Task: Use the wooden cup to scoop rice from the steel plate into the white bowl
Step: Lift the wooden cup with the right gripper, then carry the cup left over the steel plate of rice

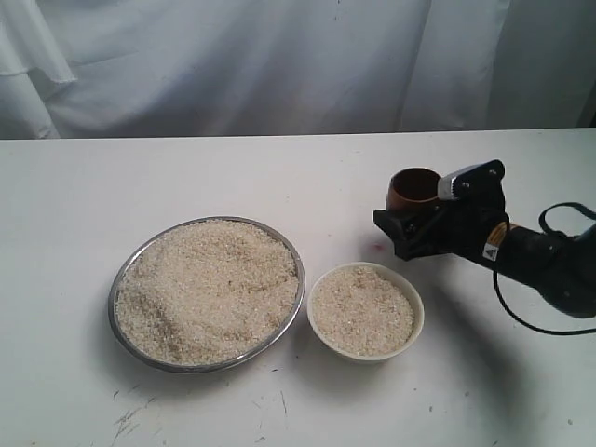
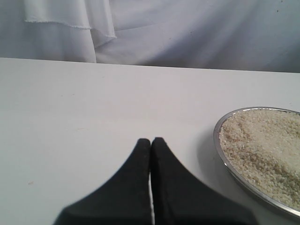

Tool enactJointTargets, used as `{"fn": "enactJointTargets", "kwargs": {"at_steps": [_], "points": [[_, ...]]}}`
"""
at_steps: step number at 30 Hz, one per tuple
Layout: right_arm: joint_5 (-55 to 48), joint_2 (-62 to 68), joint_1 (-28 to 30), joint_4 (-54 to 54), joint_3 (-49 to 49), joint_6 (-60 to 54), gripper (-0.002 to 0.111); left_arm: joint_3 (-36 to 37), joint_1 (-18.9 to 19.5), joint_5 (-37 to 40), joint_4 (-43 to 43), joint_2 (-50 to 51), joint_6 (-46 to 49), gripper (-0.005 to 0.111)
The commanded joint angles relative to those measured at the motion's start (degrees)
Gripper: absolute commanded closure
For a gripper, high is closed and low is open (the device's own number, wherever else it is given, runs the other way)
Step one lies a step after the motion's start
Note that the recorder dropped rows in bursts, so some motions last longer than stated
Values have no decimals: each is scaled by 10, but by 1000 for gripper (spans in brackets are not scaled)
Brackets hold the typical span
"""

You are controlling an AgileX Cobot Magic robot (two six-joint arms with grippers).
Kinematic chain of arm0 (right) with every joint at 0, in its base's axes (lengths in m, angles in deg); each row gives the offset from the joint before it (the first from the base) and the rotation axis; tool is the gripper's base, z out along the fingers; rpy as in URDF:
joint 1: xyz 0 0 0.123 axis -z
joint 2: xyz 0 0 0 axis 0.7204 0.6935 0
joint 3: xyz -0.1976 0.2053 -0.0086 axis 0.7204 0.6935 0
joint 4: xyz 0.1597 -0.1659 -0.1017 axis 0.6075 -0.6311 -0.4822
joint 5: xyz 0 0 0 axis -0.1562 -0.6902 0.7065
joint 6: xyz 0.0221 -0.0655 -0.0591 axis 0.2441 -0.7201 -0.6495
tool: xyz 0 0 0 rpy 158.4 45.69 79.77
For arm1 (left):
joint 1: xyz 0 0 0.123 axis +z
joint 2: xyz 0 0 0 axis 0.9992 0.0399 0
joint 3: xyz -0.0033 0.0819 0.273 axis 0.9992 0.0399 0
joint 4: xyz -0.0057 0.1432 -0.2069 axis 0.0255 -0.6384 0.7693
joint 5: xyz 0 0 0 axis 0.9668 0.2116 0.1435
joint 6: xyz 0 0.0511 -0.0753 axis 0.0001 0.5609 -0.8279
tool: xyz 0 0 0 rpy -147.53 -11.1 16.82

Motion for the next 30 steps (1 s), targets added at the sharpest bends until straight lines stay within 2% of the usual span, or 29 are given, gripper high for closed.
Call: {"fn": "enactJointTargets", "kwargs": {"at_steps": [1, 7, 14, 21, 26, 30], "points": [[-78, -80, -18, -25, -1, 7, 108, 3, -2, -4, 0, -2, 0, 107], [-196, -158, -69, -56, -9, 21, 108, 3, -2, -4, 0, -2, 0, 107], [-345, -197, -155, -121, -57, 116, 108, 3, -2, -4, 0, -2, 0, 107], [-402, -226, -223, -194, -87, 198, 108, 3, -2, -4, 0, -2, 0, 107], [-424, -227, -281, -336, -103, 310, 108, 3, -2, -4, 0, -2, 0, 107], [-442, -227, -313, -374, -106, 329, 108, 3, -2, -4, 0, -2, 0, 107]]}}
